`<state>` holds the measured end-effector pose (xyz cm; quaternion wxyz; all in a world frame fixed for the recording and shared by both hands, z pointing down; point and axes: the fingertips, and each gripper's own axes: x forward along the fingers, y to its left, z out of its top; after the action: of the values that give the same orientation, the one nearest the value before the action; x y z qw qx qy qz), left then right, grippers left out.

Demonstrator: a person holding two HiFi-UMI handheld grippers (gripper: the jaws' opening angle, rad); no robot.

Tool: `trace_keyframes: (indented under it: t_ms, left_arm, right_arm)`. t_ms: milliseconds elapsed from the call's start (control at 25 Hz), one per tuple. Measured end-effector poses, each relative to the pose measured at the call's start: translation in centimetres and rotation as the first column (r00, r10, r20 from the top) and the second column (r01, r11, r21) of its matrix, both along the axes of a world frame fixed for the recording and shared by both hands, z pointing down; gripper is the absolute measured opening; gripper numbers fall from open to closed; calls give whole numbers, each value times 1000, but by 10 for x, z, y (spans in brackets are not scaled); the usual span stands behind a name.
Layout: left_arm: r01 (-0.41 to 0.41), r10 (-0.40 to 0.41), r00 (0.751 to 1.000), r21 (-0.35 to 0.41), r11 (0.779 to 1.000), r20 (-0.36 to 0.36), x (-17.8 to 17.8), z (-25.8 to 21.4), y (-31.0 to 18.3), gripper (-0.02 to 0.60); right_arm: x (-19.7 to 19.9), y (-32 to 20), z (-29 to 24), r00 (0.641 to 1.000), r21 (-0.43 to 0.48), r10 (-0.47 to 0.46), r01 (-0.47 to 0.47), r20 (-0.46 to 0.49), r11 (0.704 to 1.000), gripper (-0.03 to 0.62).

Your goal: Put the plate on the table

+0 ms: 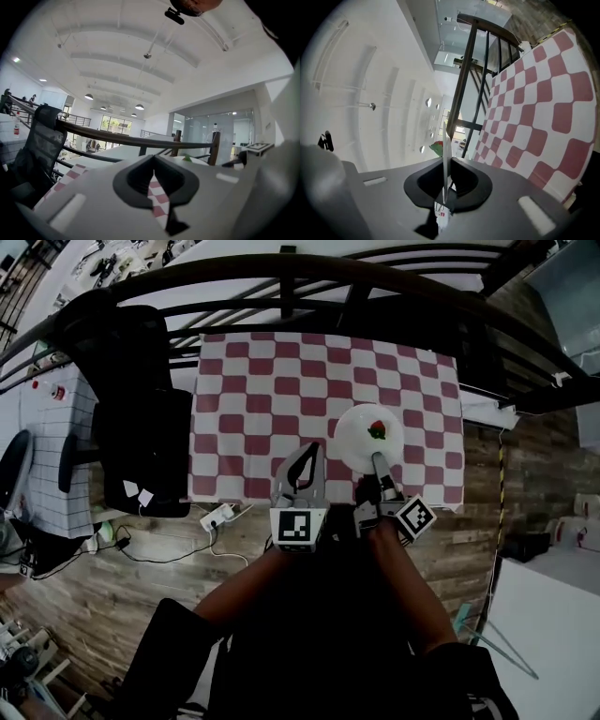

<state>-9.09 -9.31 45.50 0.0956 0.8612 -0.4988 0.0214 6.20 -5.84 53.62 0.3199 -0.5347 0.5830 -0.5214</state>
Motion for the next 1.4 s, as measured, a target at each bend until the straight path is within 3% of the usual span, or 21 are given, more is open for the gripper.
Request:
trace_keyframes:
  t_ms: [160,440,720,880,1000,1120,1240,1400]
  left_arm:
    - [15,-15,1000,-9,1000,19,10,12,-21,9]
    - [79,-80,996,18,997,40,11,9,-60,11]
    - [140,-140,989,-2,990,41,3,22,-85,11]
    - [136,-136,988,13,991,70,6,25,-92,11]
    - [130,-130,987,10,991,89,8,26,-95,10]
    - [137,-136,984,-7,990,114,5,27,-99,10]
    - [145,-141,985,-31,989,102,5,31,-105,11]
    - [143,-136,985,-60,988,107,9,39,-111,11]
  right_arm:
    - [4,-24,25,999,-16,-51,51,-5,999,15]
    - [12,-57,54,993,49,-120,120,-7,992,17]
    - [17,-70,99,986,-34,-166,166,-20,986,15]
    - [11,-84,105,972,55,-233,235,-46,970,15]
    - [10,-83,125,974,8,-225,225,24,974,15]
    - [14,-79,150,975,-73,-219,221,34,972,15]
    - [12,-88,158,971,-26,-229,231,65,972,15]
    - [11,-90,182,969,-55,-223,230,104,972,15]
